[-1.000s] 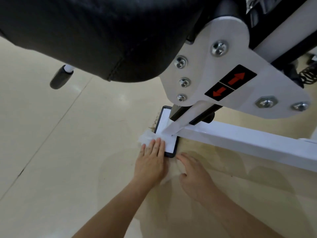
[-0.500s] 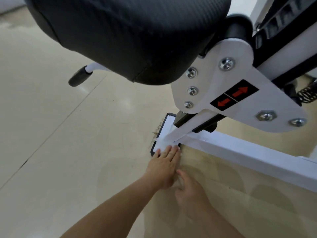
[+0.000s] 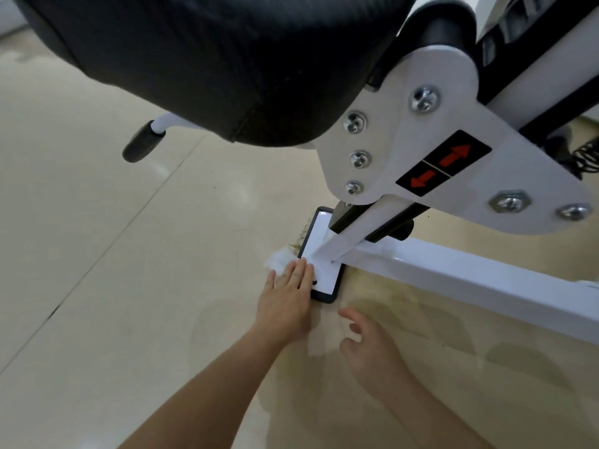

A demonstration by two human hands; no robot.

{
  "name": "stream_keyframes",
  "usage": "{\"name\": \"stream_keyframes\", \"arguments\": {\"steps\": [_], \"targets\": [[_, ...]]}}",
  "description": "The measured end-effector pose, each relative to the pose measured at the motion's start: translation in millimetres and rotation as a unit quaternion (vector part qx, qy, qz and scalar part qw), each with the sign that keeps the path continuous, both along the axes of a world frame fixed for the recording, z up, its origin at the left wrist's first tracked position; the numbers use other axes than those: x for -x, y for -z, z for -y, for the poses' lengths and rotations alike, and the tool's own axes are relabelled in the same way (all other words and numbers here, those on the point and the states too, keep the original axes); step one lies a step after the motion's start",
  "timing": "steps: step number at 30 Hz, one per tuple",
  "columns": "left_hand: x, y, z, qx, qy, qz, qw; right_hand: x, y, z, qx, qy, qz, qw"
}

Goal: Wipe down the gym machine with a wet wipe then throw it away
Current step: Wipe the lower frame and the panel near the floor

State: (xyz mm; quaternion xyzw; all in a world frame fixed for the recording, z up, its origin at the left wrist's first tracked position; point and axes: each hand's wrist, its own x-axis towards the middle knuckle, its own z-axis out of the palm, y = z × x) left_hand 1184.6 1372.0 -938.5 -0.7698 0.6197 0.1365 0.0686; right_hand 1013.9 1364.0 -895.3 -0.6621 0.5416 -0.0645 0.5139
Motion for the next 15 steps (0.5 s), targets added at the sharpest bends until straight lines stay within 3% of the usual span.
{"name": "stream_keyframes", "arguments": {"steps": [3,5,7,8,9,10,12,13,14,15], "targets": [[7,-2,3,0.052,0.026,-0.02,0.998,-15,-2,6,-0.075,0.047,0.044,0.995],[7,-2,-3,0.113,0.036,-0.062,0.991,-28,-10,11,-0.164,0.13,0.115,0.971],[2,-13,0,0.125,-0.079,-0.157,0.976,-36,-17,14,-0.258,0.21,0.182,0.925],[-1,-21,2,0.13,-0.173,-0.248,0.944,-37,-16,15,-0.293,0.231,0.204,0.905],[-2,-29,3,0.134,-0.266,-0.367,0.881,-39,-16,16,-0.317,0.235,0.22,0.892],[-1,-38,2,0.134,-0.336,-0.49,0.793,-39,-16,16,-0.329,0.238,0.233,0.884],[3,-57,-3,0.136,-0.402,-0.644,0.637,-42,-18,15,-0.323,0.239,0.251,0.881],[3,-61,-8,0.141,-0.415,-0.671,0.598,-43,-19,14,-0.3,0.235,0.248,0.891],[4,-61,-13,0.152,-0.425,-0.67,0.59,-44,-20,12,-0.262,0.229,0.236,0.907],[2,-54,-18,0.166,-0.427,-0.62,0.637,-44,-18,11,-0.218,0.226,0.216,0.925]]}}
